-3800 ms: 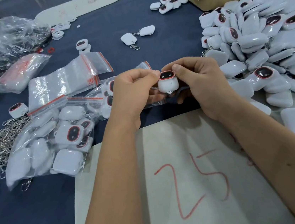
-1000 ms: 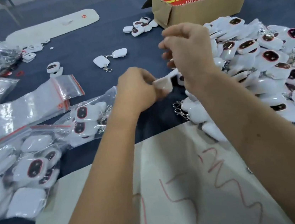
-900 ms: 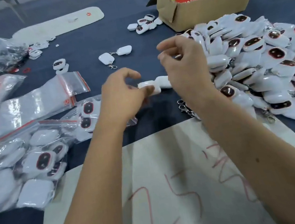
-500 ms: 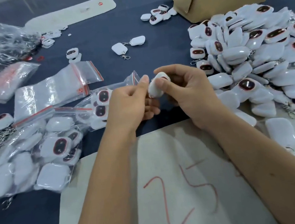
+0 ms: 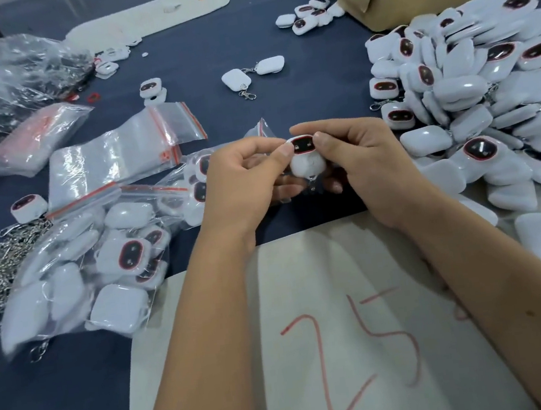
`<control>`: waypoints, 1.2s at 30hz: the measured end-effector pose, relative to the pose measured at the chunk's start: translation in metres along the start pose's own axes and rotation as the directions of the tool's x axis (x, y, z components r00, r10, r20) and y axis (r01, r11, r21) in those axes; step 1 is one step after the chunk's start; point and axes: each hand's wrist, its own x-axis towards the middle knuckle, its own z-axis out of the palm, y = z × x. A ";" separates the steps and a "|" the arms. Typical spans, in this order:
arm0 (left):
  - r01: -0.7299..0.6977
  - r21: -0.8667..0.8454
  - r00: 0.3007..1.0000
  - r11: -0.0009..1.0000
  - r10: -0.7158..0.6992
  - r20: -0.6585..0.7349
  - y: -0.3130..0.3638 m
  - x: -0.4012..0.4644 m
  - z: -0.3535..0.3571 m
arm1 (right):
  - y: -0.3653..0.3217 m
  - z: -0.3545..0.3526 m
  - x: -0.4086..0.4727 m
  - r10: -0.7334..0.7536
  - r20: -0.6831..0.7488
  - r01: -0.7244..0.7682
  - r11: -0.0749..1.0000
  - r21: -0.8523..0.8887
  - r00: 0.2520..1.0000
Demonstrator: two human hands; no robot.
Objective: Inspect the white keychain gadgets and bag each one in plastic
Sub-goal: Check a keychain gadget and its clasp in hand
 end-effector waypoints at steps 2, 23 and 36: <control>0.011 -0.010 1.000 1.000 -0.011 0.008 -0.001 0.001 -0.001 | -0.001 0.000 -0.001 0.008 0.022 -0.009 0.999 0.046 1.000; -0.039 0.068 0.999 0.997 0.039 0.002 -0.003 0.003 0.001 | 0.004 0.003 0.000 -0.167 -0.046 0.164 0.984 -0.073 0.985; -0.115 0.160 0.993 0.980 0.115 0.012 -0.008 0.005 0.005 | 0.002 0.005 0.001 -0.162 -0.072 0.148 0.976 -0.162 0.984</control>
